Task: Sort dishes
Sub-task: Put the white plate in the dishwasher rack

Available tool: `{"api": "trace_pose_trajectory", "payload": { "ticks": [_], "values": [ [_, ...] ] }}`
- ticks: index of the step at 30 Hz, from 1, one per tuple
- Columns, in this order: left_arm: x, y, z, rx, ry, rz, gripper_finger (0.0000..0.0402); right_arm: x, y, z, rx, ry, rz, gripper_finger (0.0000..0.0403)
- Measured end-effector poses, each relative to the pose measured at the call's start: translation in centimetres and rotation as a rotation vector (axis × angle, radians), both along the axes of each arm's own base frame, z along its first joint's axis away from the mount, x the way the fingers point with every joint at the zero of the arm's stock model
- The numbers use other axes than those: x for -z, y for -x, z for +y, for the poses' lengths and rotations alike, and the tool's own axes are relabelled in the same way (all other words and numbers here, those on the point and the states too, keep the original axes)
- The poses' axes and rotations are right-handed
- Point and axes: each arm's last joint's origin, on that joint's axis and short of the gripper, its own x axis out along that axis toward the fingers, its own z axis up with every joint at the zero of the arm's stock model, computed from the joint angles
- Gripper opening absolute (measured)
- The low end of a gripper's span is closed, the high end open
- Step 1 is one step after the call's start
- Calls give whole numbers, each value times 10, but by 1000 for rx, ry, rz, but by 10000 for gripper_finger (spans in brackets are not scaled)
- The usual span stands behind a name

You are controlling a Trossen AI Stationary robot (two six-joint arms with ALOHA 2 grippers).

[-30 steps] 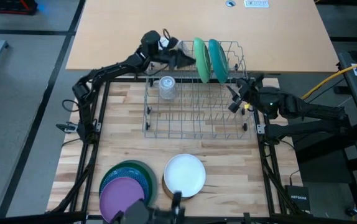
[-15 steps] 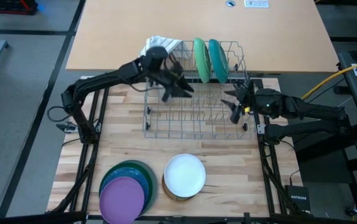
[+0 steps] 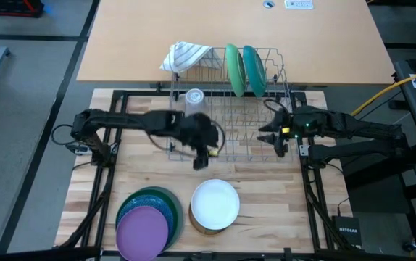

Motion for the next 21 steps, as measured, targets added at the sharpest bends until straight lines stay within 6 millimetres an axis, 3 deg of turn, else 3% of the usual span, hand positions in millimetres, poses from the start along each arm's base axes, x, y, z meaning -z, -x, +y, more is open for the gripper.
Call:
{"api": "trace_pose_trajectory", "payload": {
  "ticks": [8, 14, 21],
  "values": [
    [6, 1, -72, -59, 16, -13, 164, 6, 4, 4, -60, -173, 66, 179],
    [28, -16, -119, -39, 126, -57, 164, 6, 4, 8, -145, -249, 76, 179],
    [67, -37, -157, -50, 227, -66, 164, 6, 5, 11, -229, -302, 75, 179]
  ]
}}
